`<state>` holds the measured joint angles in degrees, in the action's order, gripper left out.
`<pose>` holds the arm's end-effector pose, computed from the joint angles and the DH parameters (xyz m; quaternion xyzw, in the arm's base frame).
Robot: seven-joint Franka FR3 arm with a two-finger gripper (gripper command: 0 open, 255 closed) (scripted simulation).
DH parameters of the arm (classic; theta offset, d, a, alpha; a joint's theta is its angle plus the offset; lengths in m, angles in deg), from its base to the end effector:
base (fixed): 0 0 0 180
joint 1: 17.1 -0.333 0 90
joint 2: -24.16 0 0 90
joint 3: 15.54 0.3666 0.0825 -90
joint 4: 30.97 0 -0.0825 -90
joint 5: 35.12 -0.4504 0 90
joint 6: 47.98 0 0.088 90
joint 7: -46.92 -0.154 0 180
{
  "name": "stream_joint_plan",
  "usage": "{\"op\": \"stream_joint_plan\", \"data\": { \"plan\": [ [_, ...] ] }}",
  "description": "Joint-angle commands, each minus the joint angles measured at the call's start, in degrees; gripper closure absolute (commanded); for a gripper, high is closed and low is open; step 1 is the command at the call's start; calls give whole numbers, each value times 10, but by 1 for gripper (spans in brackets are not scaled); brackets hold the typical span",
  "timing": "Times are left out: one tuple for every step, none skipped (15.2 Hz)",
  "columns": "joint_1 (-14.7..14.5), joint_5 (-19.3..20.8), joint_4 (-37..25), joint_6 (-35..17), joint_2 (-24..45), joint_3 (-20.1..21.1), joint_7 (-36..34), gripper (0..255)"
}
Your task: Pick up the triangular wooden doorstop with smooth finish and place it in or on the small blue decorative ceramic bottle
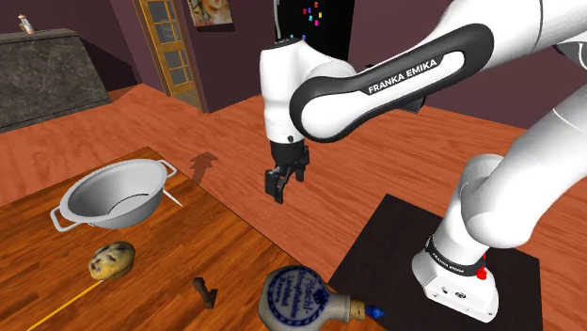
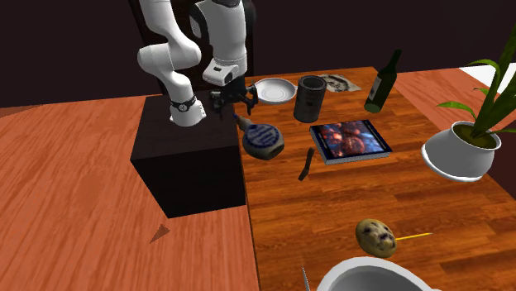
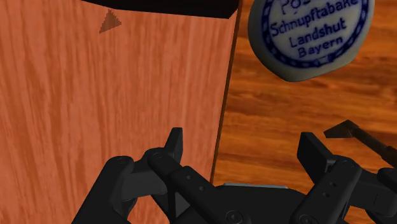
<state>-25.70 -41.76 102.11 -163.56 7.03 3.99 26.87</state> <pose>0.4355 0.2480 0.4211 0.9992 0.0373 -0.0103 0.0016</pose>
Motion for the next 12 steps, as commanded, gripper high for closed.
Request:
{"op": "stream_joint_plan", "data": {
  "plan": [
    [-4,8,-24,-15,39,20,-29,0],
    [-6,14,-36,-22,59,29,-43,0],
    [-9,21,-48,-29,79,37,-58,0],
    [-11,29,-61,-34,100,46,-72,0],
    [-14,38,-75,-40,121,53,-87,0],
    [-18,47,-90,-44,142,60,-103,0],
    [-22,58,-106,-48,164,66,-118,0],
    [-27,69,-122,-51,186,71,-133,0],
    [-32,81,-139,-54,208,75,-149,0],
    [-39,94,-156,-55,231,79,-164,0],
    [-46,106,-175,-56,254,81,-179,0],
    [-54,119,-194,-56,276,83,-193,0]
  ]
}}
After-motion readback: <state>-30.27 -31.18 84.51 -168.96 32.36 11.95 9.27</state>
